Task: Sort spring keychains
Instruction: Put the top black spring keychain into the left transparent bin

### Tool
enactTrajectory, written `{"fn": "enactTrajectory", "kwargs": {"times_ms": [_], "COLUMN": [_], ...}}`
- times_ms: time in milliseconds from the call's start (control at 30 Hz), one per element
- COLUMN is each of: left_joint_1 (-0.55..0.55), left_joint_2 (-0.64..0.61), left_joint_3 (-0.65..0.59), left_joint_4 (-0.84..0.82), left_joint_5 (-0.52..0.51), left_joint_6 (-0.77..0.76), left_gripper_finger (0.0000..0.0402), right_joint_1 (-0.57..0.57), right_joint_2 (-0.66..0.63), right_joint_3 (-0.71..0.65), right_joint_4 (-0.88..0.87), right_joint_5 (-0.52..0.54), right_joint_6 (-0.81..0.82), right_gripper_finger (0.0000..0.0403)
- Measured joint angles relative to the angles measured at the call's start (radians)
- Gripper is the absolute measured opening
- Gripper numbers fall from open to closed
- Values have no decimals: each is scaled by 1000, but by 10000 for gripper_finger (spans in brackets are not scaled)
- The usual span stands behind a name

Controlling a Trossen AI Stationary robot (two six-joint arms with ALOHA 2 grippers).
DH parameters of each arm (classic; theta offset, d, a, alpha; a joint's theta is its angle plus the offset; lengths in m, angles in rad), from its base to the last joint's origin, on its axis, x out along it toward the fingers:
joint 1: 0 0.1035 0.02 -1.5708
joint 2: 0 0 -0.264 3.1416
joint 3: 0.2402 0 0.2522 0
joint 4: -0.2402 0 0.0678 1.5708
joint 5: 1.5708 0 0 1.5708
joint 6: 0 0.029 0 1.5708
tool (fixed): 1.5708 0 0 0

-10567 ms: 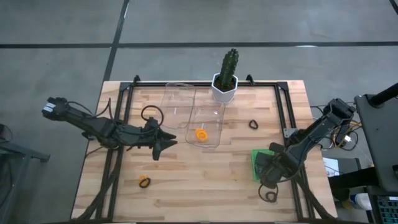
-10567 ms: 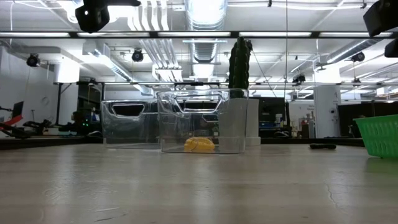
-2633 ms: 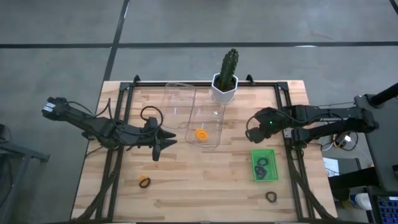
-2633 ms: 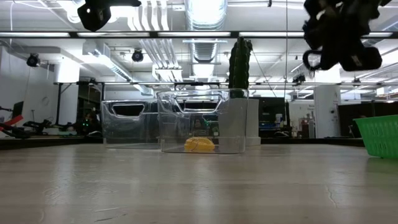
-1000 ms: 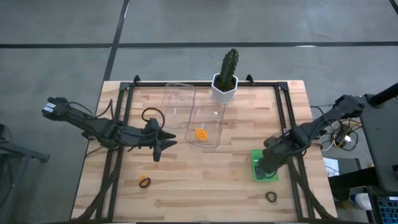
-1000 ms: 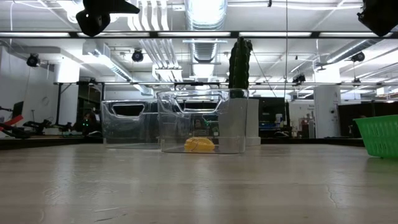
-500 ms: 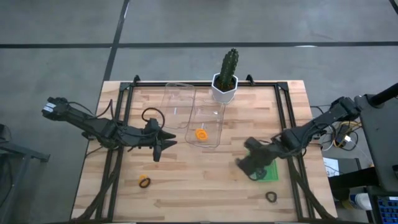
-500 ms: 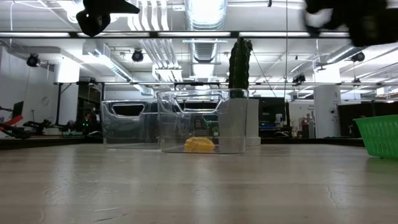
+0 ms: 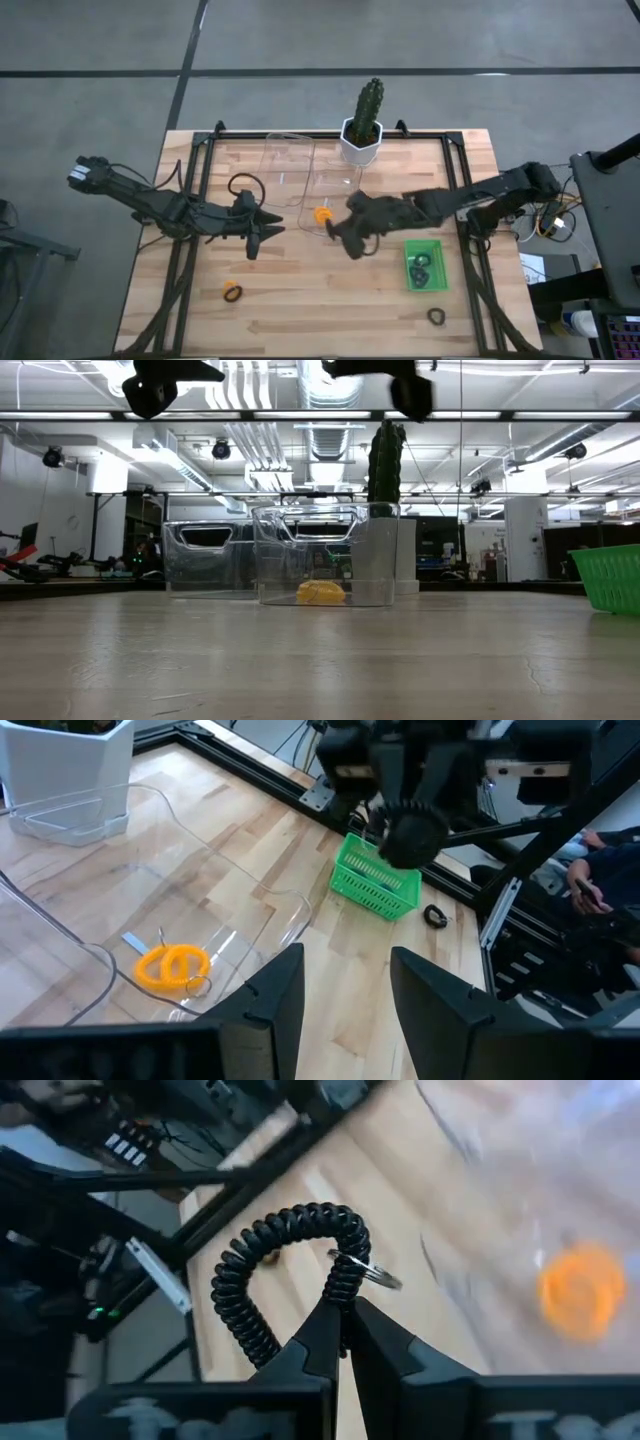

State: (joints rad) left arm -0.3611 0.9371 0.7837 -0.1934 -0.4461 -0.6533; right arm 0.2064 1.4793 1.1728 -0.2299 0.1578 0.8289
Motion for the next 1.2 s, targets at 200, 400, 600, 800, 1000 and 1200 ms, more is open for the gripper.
{"fn": "enactTrajectory", "kwargs": {"times_ms": [200, 400, 600, 800, 1000, 1200], "left_joint_1": [0, 0, 1, 1, 9, 14], "left_joint_2": [-2, -6, -7, -6, 5, 40], "left_joint_3": [5, 5, 6, 6, 7, 31], "left_joint_4": [36, 148, 300, 385, 426, 429], "left_joint_5": [0, 0, -3, -131, -191, -210], "left_joint_6": [-2, -2, -2, -8, -73, -108], "left_gripper_finger": [142, 142, 142, 142, 142, 142], "right_joint_1": [-33, -38, -36, -34, -34, -35], "right_joint_2": [124, 216, 251, 255, 259, 259], "right_joint_3": [208, 367, 422, 455, 483, 489], "right_joint_4": [-31, -163, -184, -176, -176, -178], "right_joint_5": [38, 300, 431, 474, 474, 474], "right_joint_6": [-247, -369, -417, -469, -499, -500], "right_gripper_finger": [13, 13, 13, 13, 13, 13]}}
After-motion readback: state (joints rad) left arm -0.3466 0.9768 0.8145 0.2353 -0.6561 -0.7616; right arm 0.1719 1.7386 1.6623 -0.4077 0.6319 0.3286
